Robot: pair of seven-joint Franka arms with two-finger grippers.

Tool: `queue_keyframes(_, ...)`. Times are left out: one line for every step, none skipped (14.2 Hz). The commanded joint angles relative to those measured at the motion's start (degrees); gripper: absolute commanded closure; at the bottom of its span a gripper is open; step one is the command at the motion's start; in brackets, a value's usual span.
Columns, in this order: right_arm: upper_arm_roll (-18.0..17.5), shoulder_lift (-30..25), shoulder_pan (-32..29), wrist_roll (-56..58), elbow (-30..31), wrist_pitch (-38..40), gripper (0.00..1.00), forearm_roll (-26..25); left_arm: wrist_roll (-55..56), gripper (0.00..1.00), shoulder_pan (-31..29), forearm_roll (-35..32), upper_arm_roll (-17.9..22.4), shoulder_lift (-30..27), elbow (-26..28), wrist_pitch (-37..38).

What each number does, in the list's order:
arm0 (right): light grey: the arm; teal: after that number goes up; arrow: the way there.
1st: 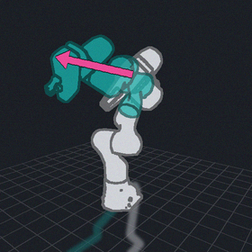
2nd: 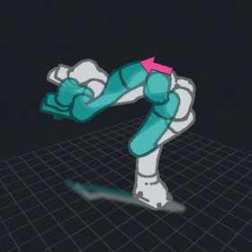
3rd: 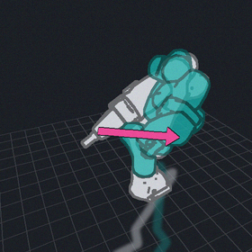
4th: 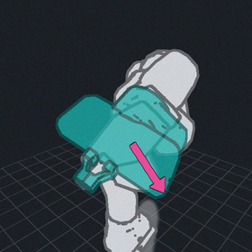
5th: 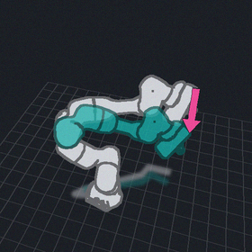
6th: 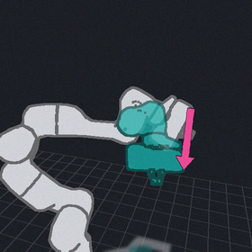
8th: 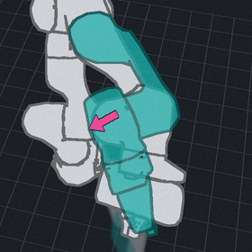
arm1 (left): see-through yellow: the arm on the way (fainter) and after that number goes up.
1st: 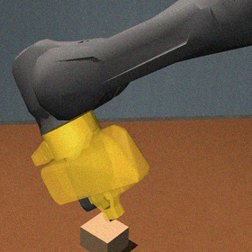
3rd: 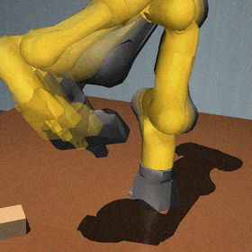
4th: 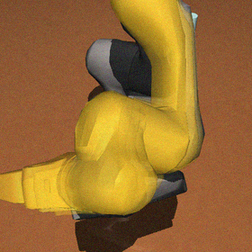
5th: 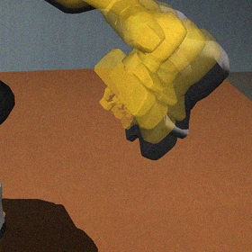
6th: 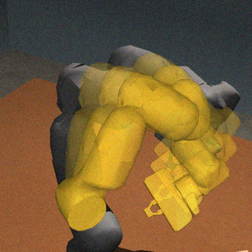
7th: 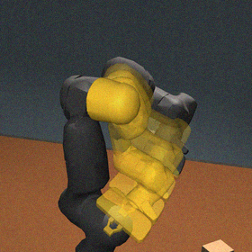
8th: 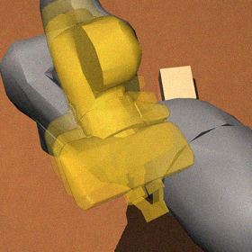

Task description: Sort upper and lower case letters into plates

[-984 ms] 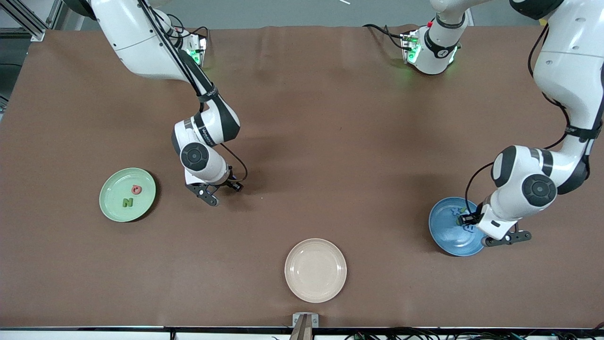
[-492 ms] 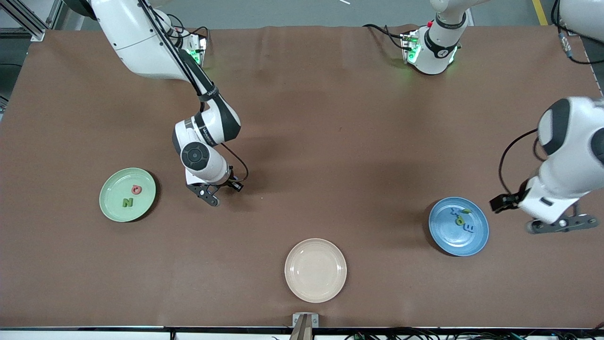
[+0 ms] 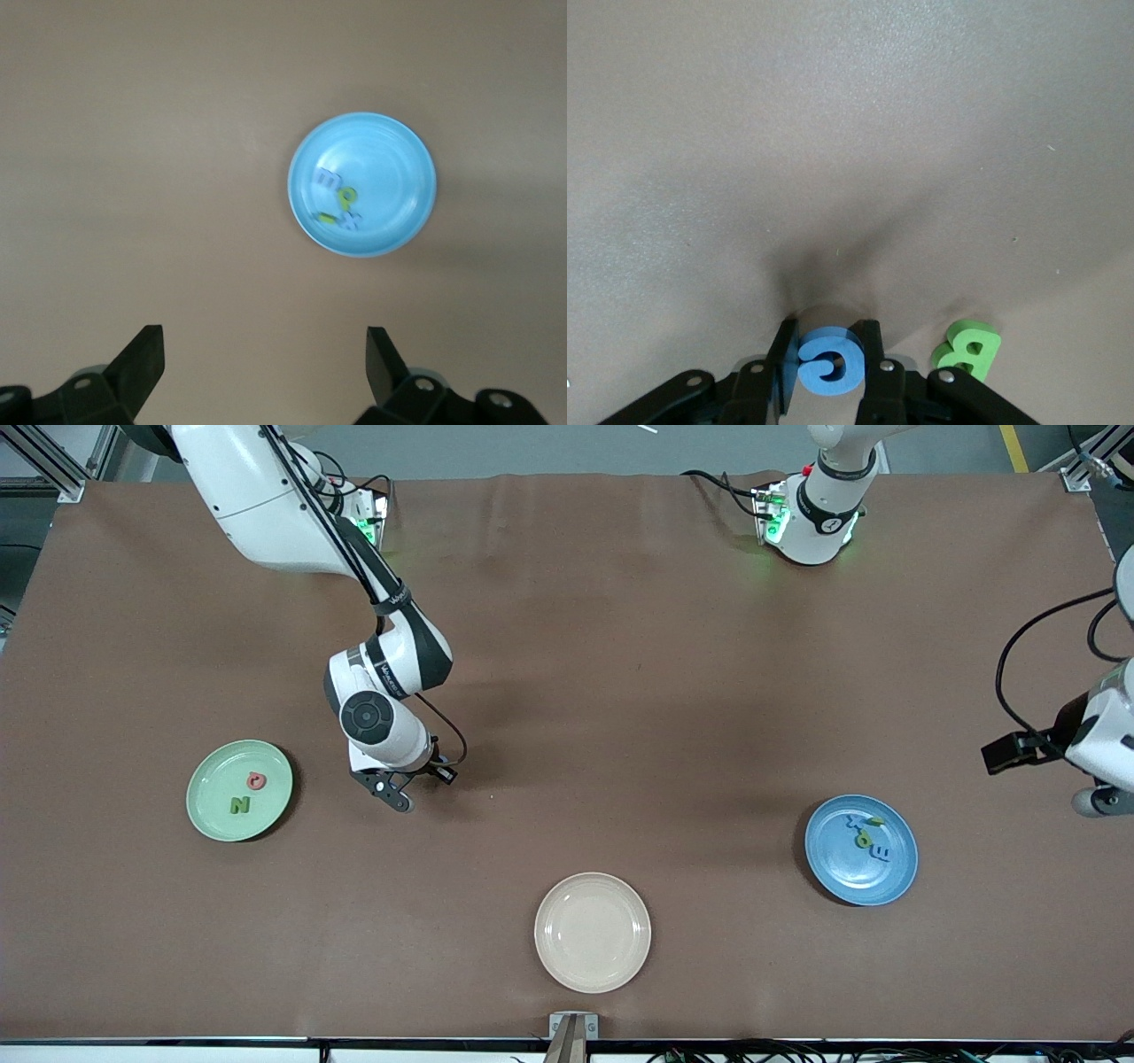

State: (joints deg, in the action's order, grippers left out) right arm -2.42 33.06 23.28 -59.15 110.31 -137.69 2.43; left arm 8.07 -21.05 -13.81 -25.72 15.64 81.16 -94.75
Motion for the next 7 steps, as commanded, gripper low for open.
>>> queue_keyframes(-0.2, -1.8, 0.5, 0.6, 0.6, 1.3, 0.85, 0.6, -2.5, 0.00, -1.9, 3.9, 0.1, -3.2, 0.6, 1.9)
queue_keyframes(-0.2, -3.1, 0.4, 0.9, -0.6, 3.7, 0.86, 0.6, -2.5, 0.00, -2.0, 4.6, 0.0, -3.5, 0.6, 2.5)
queue_keyframes(-0.1, -4.0, 0.0, 1.1, -3.0, 8.2, 0.86, 0.5, -2.5, 0.00, -2.0, 5.3, 0.1, -4.0, 0.7, 3.2)
queue_keyframes(0.0, -4.8, -0.3, 2.6, -5.3, 12.8, 0.87, 0.5, -2.1, 0.00, -2.0, 5.6, 0.1, -4.5, 0.7, 3.3)
queue_keyframes(0.1, -6.0, -1.9, 5.9, -7.4, 18.1, 0.87, 0.5, -1.8, 0.00, -1.9, 5.6, 0.0, -5.0, 0.8, 3.3)
queue_keyframes(0.1, -7.2, -4.0, 10.1, -8.5, 21.1, 0.87, 0.5, -1.5, 0.00, -1.9, 5.6, -0.1, -5.3, 0.9, 3.7)
queue_keyframes(0.1, -9.1, -6.8, 16.1, -8.5, 22.9, 0.87, 0.4, -1.4, 0.00, -1.8, 5.6, -0.2, -5.4, 0.9, 4.5)
